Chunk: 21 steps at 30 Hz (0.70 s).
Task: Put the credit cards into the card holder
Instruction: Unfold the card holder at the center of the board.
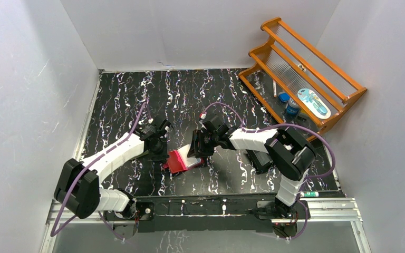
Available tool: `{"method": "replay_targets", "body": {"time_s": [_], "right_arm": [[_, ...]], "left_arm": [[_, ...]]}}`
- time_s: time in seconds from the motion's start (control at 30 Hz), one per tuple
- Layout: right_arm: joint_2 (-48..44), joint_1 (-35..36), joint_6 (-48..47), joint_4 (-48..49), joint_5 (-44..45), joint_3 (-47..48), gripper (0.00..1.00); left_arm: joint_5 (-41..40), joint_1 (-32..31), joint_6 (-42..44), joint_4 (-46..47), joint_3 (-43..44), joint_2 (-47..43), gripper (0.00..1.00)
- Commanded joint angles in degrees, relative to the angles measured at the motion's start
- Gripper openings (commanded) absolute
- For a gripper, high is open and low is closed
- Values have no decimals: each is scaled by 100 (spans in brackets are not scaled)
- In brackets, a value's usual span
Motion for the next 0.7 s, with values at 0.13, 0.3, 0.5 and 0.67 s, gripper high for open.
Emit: {"method": "replay_targets", "body": {"time_s": [0.13,0.3,0.5,0.67], "right_arm": [[-107,7,-148,-55,156,209,59],[-171,7,-150,-74,174,175,59],[-761,7,-159,-336,280,100,59],[-1321,6,-274,-675,779,-232,59]], "left_arm": [[345,-11,173,253,-55,197,3],[431,-6,203,382,-100,250,3],[979,-14,313,1029,-210,186,3],[1484,-67,370,1632,-169,278,4]]}}
